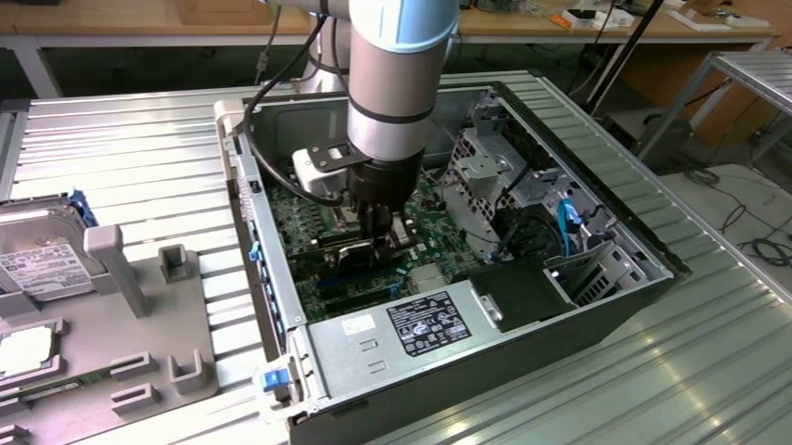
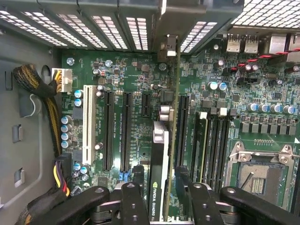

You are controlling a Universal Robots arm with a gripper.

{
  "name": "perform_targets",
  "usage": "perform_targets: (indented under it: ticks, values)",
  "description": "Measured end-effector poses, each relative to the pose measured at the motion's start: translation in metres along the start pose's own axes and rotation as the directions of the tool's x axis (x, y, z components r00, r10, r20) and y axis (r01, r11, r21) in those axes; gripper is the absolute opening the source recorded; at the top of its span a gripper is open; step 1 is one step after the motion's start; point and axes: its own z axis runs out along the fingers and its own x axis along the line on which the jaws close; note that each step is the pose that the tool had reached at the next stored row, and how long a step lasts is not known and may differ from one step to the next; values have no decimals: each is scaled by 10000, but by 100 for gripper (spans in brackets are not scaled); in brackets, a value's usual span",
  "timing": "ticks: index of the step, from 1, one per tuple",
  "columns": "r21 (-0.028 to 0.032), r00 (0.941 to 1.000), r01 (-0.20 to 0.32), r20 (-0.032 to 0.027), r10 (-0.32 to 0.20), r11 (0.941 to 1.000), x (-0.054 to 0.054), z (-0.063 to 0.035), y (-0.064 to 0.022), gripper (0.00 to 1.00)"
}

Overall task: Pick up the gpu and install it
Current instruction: 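Insert the gpu into the slot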

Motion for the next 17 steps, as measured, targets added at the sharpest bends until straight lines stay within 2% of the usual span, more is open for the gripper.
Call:
perform_targets:
  ticks: [4, 9, 14, 16, 17]
  values:
    - [-16, 10000, -1, 0, 1, 10000, 1, -49, -2, 40]
    - [-28, 10000, 0, 2, 0, 10000, 4, -196, -11, 40]
    - [-23, 10000, -3, 75, 4, 10000, 7, -354, -15, 40]
    - [-22, 10000, -4, 87, 4, 10000, 9, -423, -18, 40]
    - [-22, 10000, -4, 88, 4, 10000, 9, -428, -19, 40]
